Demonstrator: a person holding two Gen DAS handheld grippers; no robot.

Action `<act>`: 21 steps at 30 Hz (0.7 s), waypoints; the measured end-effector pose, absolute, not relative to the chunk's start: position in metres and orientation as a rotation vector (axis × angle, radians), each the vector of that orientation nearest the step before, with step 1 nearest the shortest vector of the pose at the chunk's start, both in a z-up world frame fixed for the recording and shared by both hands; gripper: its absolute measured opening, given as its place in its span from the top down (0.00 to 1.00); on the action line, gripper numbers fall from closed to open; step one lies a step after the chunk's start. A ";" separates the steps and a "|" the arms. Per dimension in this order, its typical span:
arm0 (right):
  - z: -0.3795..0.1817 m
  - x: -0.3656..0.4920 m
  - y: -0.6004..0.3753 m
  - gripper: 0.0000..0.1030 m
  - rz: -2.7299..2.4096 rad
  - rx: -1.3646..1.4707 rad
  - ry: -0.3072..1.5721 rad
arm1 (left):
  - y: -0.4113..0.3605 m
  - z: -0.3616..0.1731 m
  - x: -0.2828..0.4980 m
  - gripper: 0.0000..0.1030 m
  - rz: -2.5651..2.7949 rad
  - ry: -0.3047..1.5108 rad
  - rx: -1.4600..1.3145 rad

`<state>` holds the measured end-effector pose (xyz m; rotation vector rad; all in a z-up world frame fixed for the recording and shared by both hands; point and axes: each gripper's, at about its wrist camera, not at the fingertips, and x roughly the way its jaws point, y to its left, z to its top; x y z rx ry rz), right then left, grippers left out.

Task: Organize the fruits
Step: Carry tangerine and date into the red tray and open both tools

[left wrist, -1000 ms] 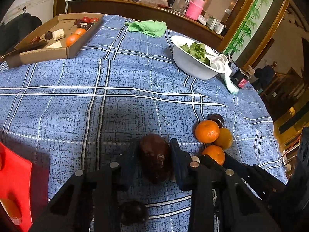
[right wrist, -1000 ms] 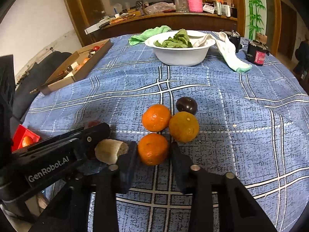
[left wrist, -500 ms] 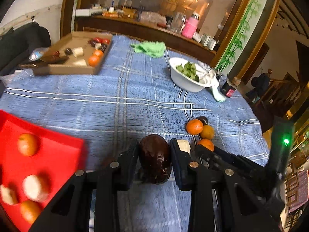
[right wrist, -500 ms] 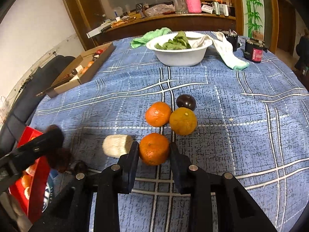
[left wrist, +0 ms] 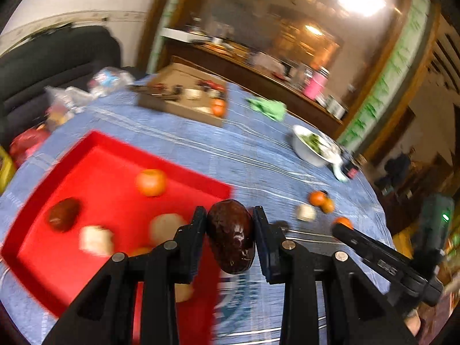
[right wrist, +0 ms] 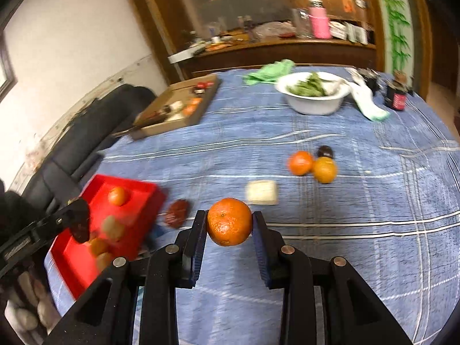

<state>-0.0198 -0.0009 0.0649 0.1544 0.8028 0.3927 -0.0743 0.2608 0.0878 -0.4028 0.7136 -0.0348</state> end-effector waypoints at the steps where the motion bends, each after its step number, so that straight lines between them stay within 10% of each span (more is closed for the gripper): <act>1: 0.068 -0.025 0.009 0.67 0.412 0.142 0.800 | 0.269 0.086 -0.077 0.69 -0.016 0.711 -0.412; 21: 0.036 -0.081 0.179 0.66 0.719 -0.066 0.900 | 0.359 0.043 -0.114 0.69 0.248 0.739 -0.399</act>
